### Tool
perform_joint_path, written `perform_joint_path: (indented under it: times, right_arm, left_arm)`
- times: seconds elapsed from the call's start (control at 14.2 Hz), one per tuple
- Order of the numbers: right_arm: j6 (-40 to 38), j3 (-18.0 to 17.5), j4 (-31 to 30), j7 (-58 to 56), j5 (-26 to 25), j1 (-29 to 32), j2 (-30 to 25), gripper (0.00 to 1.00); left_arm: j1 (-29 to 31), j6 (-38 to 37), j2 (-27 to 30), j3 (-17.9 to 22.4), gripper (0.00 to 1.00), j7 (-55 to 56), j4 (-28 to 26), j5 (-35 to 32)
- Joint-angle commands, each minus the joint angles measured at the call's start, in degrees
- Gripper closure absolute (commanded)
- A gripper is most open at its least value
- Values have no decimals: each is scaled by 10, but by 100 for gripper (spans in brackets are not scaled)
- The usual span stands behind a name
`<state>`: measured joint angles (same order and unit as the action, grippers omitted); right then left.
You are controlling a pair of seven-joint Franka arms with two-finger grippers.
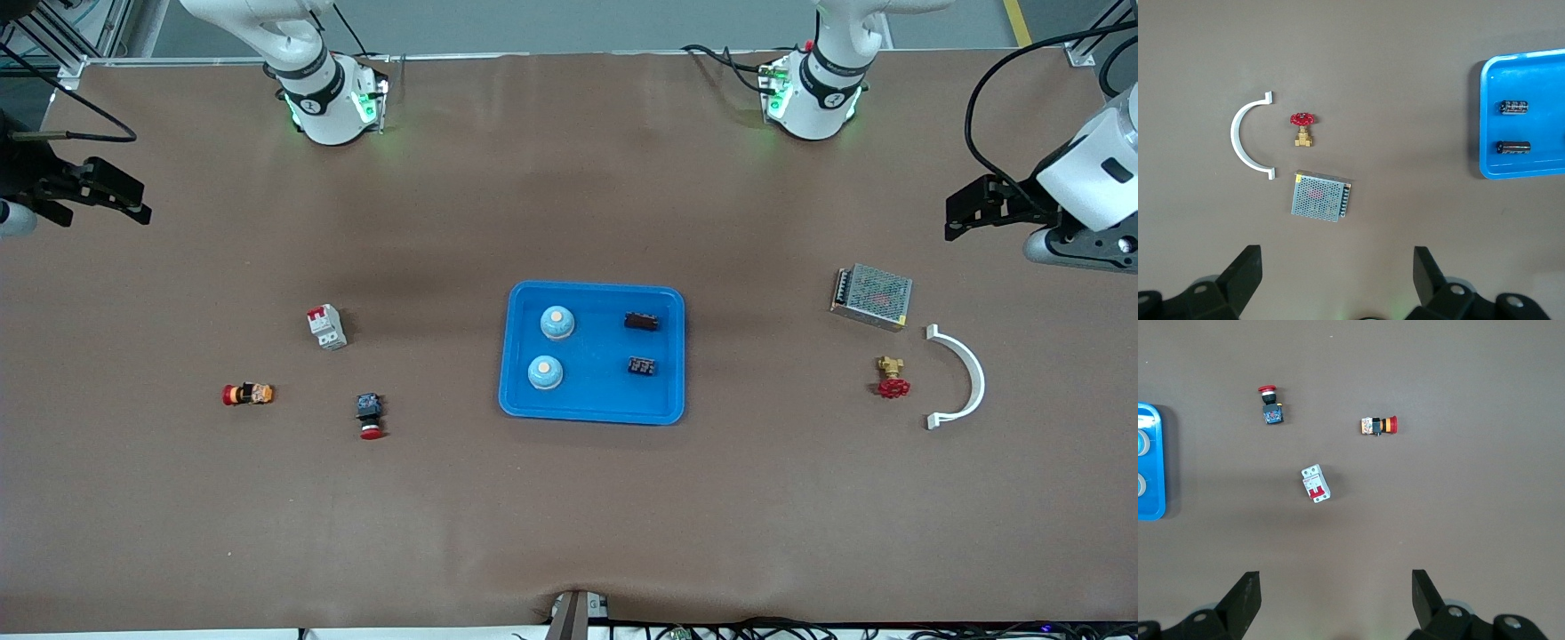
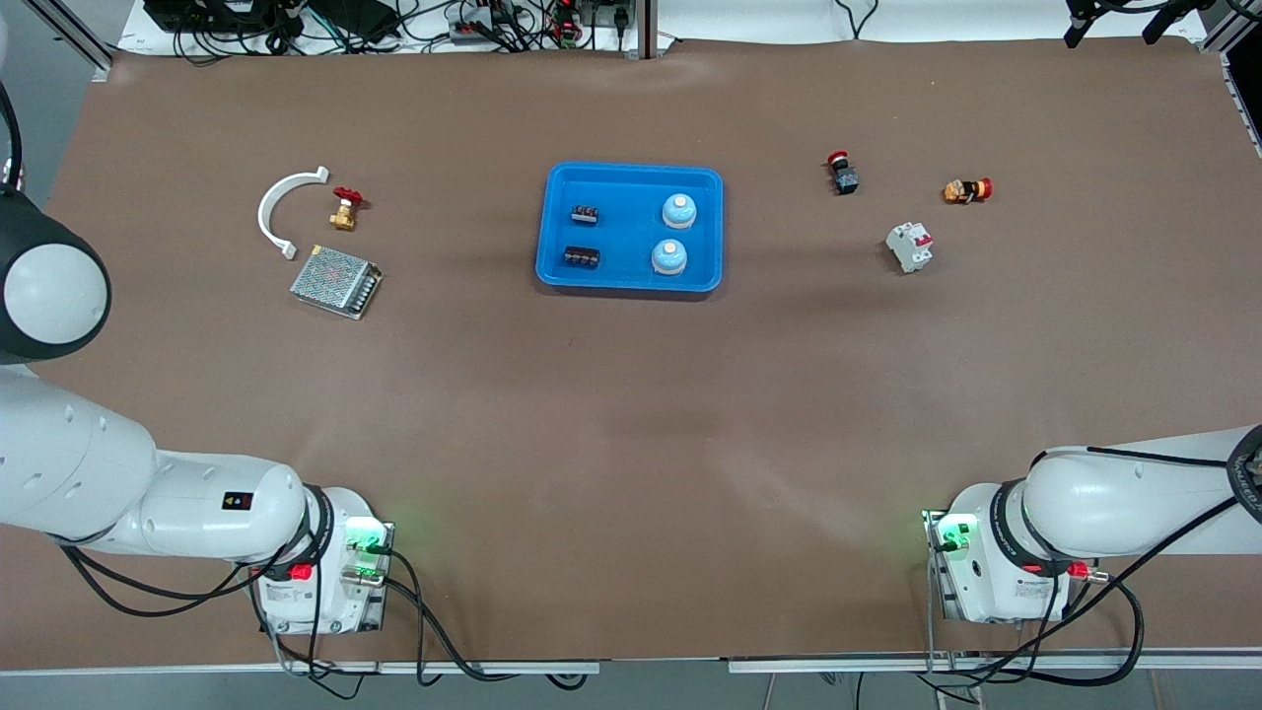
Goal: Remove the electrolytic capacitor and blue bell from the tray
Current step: 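Move the right gripper and the left gripper toward the blue tray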
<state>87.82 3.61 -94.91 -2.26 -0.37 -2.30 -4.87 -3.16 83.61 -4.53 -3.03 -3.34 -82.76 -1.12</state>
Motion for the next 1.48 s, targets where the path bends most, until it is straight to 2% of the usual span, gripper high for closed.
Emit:
perform_joint_path:
  times: [0.0, 0.28, 0.49, 0.77, 0.92, 1.41]
  right_arm:
    - [-9, 1, 17, 0, 0, 2, 7, 0]
    - [-6, 2, 20, 2, 4, 4, 7, 0]
    - [-5, 3, 23, 5, 31, 1, 12, 0]
    - [10, -3, 22, 22, 21, -34, 13, 0]
    - [27, -3, 22, 24, 22, -55, 20, 0]
    - [102, -4, 24, 176, 33, -156, 84, 0]
  left_arm:
    - [-2, -3, 1, -1, 0, -10, 1, -21]
    - [-5, -3, 1, -5, 0, -10, 3, -28]
    - [-4, -3, 1, -6, 0, -9, 3, -28]
    - [28, 0, 2, 3, 0, 0, 5, 31]
    - [27, 0, 0, 1, 0, 1, 3, 27]
    - [10, 5, -22, -10, 0, 223, -6, 51]
